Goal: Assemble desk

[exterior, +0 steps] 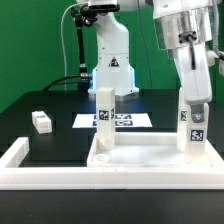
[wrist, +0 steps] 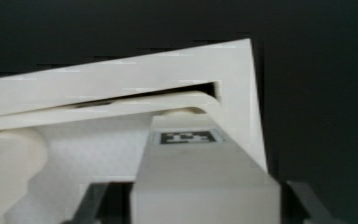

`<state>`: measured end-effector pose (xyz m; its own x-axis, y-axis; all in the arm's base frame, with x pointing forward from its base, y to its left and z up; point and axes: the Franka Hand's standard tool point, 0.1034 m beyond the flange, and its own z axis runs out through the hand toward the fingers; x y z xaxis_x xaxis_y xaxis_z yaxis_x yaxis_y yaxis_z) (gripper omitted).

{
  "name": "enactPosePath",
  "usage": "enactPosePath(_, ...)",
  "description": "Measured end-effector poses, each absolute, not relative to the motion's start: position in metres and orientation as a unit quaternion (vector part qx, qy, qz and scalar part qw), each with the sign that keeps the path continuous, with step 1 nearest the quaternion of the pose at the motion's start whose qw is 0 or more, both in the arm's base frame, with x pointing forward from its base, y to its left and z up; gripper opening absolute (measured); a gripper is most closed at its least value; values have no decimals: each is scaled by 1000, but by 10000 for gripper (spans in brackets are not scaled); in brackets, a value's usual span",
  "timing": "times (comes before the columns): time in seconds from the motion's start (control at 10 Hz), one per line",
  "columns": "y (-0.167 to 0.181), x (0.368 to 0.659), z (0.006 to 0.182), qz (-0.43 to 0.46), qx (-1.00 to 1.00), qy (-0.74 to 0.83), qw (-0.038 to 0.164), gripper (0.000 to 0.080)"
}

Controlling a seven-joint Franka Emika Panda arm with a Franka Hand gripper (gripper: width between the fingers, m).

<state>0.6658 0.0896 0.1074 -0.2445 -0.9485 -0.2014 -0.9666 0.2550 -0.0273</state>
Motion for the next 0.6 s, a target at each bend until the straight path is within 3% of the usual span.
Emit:
enactPosePath(0.4,87,666,107,51,-568,817,86,317)
enactPosePath(0.5,87,666,106,51,-569,816,85,454)
enactPosePath(0.6,87,666,106,51,-569,816,85,454)
